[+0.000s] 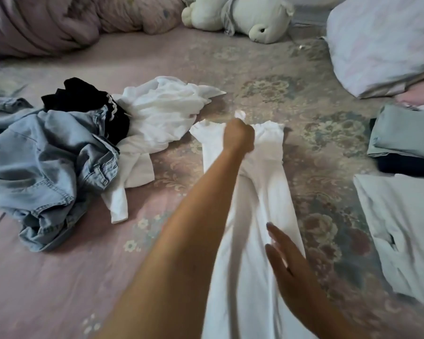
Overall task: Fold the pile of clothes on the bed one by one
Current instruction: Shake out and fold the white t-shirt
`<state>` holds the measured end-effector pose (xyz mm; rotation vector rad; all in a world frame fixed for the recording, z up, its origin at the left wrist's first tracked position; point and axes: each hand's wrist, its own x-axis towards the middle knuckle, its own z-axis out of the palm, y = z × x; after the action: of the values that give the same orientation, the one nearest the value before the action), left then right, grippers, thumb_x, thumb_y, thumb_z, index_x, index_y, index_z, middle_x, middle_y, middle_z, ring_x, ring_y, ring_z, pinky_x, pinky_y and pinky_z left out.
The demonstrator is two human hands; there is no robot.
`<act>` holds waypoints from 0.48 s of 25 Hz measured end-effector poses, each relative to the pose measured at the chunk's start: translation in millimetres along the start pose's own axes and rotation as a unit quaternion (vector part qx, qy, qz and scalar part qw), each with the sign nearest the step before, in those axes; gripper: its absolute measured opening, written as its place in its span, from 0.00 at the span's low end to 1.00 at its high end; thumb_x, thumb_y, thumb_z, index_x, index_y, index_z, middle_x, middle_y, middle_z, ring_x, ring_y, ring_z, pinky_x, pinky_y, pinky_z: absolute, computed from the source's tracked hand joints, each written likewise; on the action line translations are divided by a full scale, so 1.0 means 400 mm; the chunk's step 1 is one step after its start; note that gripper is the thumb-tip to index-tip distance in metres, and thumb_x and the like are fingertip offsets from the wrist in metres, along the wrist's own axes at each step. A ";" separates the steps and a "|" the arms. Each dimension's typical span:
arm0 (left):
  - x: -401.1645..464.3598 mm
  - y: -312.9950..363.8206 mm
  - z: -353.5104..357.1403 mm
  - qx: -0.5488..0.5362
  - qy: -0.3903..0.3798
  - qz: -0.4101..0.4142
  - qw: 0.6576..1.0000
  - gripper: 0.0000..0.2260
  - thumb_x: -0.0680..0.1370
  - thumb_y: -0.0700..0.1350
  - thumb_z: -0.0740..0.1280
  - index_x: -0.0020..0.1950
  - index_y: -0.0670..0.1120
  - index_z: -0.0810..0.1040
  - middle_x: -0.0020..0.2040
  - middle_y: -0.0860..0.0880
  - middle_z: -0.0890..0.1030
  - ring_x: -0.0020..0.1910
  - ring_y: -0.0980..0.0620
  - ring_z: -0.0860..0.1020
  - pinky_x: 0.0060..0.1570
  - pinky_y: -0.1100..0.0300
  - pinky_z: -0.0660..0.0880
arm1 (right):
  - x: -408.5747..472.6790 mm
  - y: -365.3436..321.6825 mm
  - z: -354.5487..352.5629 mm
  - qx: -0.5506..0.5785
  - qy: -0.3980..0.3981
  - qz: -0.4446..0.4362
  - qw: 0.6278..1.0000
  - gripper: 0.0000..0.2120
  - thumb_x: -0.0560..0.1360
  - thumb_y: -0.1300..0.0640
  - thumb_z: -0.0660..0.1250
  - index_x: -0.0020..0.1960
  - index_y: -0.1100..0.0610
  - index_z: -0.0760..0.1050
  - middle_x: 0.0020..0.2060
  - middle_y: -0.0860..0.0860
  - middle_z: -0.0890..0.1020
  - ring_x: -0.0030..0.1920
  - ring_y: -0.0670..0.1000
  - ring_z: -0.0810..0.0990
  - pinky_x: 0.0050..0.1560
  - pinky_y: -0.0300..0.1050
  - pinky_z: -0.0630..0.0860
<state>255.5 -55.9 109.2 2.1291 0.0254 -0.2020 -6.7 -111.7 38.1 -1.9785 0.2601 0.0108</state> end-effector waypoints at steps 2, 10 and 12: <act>-0.020 -0.021 0.078 0.046 -0.105 -0.002 0.993 0.11 0.78 0.37 0.59 0.53 0.31 0.75 0.46 0.35 0.82 0.49 0.38 0.79 0.45 0.52 0.76 | 0.049 -0.022 -0.048 0.034 0.049 0.031 0.998 0.17 0.78 0.48 0.56 0.66 0.42 0.66 0.65 0.39 0.71 0.64 0.39 0.69 0.65 0.36 0.63; -0.091 -0.254 -0.002 0.369 -0.092 0.199 0.903 0.29 0.81 0.57 0.52 0.77 0.44 0.54 0.76 0.40 0.55 0.75 0.41 0.53 0.72 0.44 0.54 | 0.535 -0.112 -0.073 -0.191 0.012 -0.050 0.980 0.18 0.81 0.57 0.57 0.69 0.59 0.68 0.68 0.55 0.72 0.68 0.54 0.69 0.65 0.42 0.63; -0.129 -0.310 -0.008 0.419 -0.146 0.178 0.878 0.35 0.76 0.67 0.42 0.78 0.50 0.46 0.78 0.44 0.43 0.77 0.44 0.42 0.74 0.46 0.42 | 0.664 -0.127 -0.053 -0.264 -0.017 -0.042 0.964 0.19 0.81 0.53 0.58 0.69 0.58 0.69 0.67 0.56 0.73 0.68 0.58 0.67 0.67 0.48 0.62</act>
<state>192.9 16.7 15.3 2.8779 -0.7546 -0.3575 259.6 -158.3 59.3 -2.5161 0.1581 0.0658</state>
